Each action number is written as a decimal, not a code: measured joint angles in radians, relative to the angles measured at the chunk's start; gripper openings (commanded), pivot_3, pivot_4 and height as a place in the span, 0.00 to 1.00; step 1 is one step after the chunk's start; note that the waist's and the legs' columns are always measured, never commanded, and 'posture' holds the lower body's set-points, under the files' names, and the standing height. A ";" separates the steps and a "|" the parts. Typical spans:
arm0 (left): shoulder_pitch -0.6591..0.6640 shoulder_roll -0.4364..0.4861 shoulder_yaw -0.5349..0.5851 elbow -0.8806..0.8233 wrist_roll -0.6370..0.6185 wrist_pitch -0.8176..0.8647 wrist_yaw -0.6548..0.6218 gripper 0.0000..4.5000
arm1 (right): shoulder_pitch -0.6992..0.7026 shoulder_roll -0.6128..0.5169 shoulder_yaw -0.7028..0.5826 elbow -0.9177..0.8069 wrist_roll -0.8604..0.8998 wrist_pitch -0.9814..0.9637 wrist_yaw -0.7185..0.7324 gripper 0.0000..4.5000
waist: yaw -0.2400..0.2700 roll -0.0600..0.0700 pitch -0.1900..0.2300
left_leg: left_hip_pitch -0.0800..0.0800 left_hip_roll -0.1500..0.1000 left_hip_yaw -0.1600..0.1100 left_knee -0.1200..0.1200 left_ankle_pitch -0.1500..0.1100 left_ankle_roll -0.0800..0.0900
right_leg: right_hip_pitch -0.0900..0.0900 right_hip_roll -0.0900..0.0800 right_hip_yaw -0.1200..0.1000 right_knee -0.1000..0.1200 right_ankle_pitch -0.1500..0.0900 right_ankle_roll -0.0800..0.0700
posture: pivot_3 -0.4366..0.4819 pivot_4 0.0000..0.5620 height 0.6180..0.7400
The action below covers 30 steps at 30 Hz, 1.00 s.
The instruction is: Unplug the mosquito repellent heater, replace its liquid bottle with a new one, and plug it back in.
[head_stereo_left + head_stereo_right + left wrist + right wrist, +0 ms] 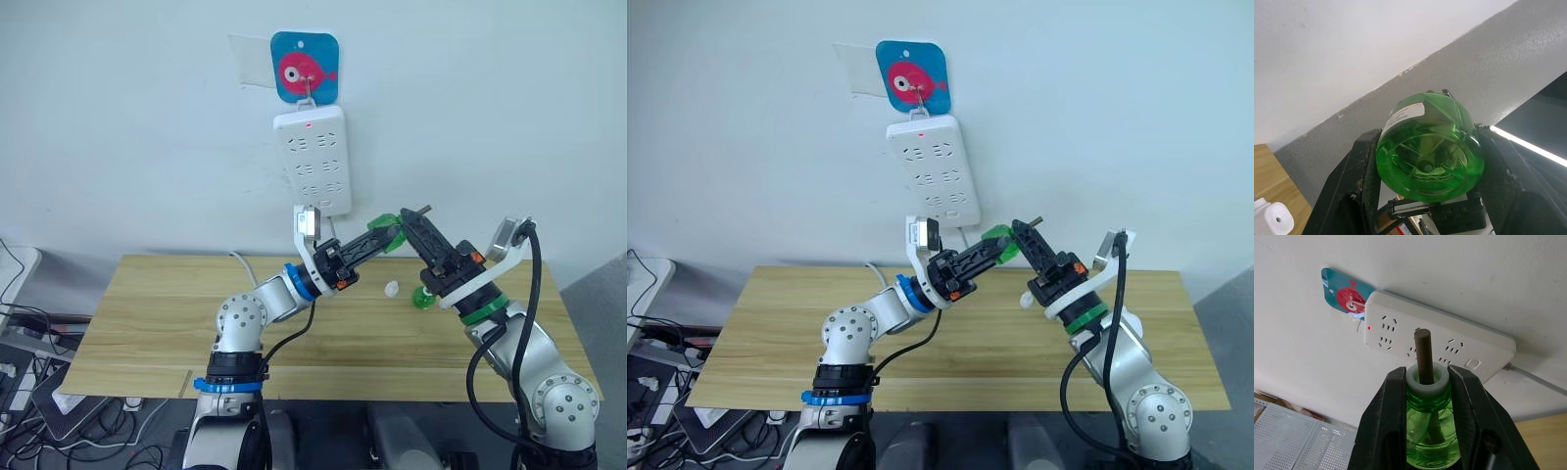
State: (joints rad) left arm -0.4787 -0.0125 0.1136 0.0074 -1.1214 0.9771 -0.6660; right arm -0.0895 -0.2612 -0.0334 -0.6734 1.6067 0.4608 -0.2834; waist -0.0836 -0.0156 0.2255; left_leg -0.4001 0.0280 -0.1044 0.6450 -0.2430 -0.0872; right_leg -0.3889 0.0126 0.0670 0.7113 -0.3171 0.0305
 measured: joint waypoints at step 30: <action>-0.155 0.283 -0.129 0.231 0.224 -0.034 -0.478 0.52 | 0.056 -0.930 -0.109 0.575 -0.386 0.607 0.421 0.99 | 0.001 -0.002 0.002 | -0.002 0.001 0.005 -0.002 -0.002 0.003 | 0.001 0.001 0.003 -0.013 0.001 0.001 | 0.40 0.37 1.00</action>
State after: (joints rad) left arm -0.6335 0.2701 -0.0152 0.2387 -0.8977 0.9428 -1.1437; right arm -0.0337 -1.1912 -0.1422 -0.0989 1.2208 1.0675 0.1378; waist -0.0826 -0.0178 0.2274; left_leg -0.4020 0.0285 -0.0993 0.6434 -0.2449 -0.0839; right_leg -0.3878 0.0136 0.0705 0.6985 -0.3166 0.0313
